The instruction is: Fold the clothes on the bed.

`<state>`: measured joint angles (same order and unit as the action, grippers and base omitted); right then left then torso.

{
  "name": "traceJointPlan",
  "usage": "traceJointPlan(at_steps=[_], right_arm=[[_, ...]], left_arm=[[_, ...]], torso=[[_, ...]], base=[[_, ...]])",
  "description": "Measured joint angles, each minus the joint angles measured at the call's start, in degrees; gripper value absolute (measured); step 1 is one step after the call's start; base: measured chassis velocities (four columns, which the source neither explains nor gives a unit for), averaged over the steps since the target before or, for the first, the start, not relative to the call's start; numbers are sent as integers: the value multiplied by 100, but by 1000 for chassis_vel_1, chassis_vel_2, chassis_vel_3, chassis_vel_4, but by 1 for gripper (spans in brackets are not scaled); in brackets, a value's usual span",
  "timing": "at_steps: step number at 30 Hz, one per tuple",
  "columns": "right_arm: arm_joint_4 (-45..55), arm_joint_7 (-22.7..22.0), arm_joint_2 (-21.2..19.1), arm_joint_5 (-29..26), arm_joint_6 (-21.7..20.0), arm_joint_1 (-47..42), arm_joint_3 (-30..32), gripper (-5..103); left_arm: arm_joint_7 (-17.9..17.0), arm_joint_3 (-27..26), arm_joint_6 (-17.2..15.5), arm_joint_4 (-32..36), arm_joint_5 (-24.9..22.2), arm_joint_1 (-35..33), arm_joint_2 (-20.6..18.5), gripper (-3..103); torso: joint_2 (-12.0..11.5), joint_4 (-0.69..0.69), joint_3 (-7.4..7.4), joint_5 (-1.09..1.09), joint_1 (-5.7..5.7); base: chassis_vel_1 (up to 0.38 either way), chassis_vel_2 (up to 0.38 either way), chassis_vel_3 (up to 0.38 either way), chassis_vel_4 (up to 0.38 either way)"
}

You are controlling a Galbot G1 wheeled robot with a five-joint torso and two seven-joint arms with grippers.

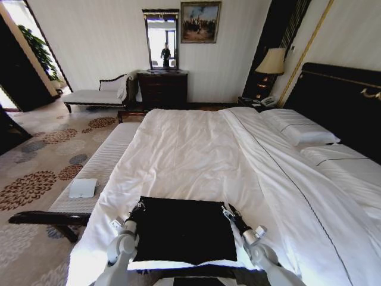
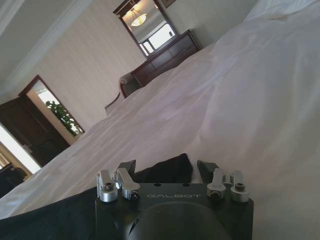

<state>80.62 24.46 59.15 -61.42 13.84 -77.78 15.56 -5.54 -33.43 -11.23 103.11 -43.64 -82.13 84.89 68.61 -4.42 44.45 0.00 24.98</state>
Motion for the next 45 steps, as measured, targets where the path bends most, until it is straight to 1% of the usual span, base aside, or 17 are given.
traceJointPlan(at_steps=[3,4,9,10,11,13,15,16,18,24,29,32,33,36,38,40,45], right_arm=[[2,191,2,20,-9,-15,-13,57],[1,223,4,27,-10,-15,-15,57],[-5,244,5,43,-2,-8,-17,35],[-6,243,4,45,5,-8,-17,35],[-3,243,1,46,16,-12,-15,23],[-1,243,1,46,20,-13,-14,23],[13,242,1,47,75,-23,-5,13],[13,242,1,47,75,-23,-5,13],[24,230,7,53,154,-28,5,3],[192,86,0,15,290,-85,68,2],[1124,-345,-51,-291,422,-324,308,2],[2376,-565,-124,-520,601,-738,671,2],[2376,-565,-124,-520,601,-738,671,2],[3155,-584,-144,-517,774,-1028,971,2],[3276,-584,-144,-495,807,-1063,1025,2],[3723,-584,-145,-419,944,-1199,1228,2],[4192,-654,-73,-278,1144,-1499,1448,2]], left_arm=[[0,-6,0,18,25,-14,21,0],[-1,-6,0,30,34,-22,31,0],[-1,-10,0,83,69,-56,59,0],[-1,-14,0,96,76,-66,63,0],[-2,-17,1,109,84,-76,66,0],[-2,-18,1,112,86,-78,67,0],[-3,-21,4,140,101,-91,75,0],[-3,-21,4,140,101,-91,75,0],[-3,-21,8,162,110,-98,87,0],[16,-2,32,235,112,-115,124,0],[164,-13,80,598,-73,-203,139,0],[311,-67,119,1281,-431,-396,110,0],[311,-67,119,1281,-431,-396,110,0],[350,-151,122,1997,-846,-517,64,0],[350,-171,121,2144,-917,-532,51,0],[344,-259,105,2718,-1120,-620,-28,0],[343,-364,101,3259,-1168,-893,-128,0]], torso=[[0,0,0,0,0],[0,0,0,0,0],[0,0,0,0,0],[0,0,0,0,0],[0,0,0,0,0],[0,0,0,0,0],[0,0,0,0,0],[0,0,0,0,0],[0,0,0,0,0],[0,0,0,0,0],[-1,0,0,0,0],[0,0,0,-2,0],[0,0,0,-2,0],[0,-1,0,-1,0],[0,-1,0,-1,0],[0,0,0,0,0],[0,0,0,-1,0]], base=[[0,0,0,0],[0,0,0,0],[0,0,0,0],[0,0,0,0],[0,0,0,0],[0,0,0,0],[0,0,0,0],[0,0,0,0],[0,0,0,0],[0,0,0,0],[0,0,0,0],[0,0,0,0],[0,0,0,0],[0,0,0,0],[0,0,0,0],[0,0,0,0],[0,0,0,0]])
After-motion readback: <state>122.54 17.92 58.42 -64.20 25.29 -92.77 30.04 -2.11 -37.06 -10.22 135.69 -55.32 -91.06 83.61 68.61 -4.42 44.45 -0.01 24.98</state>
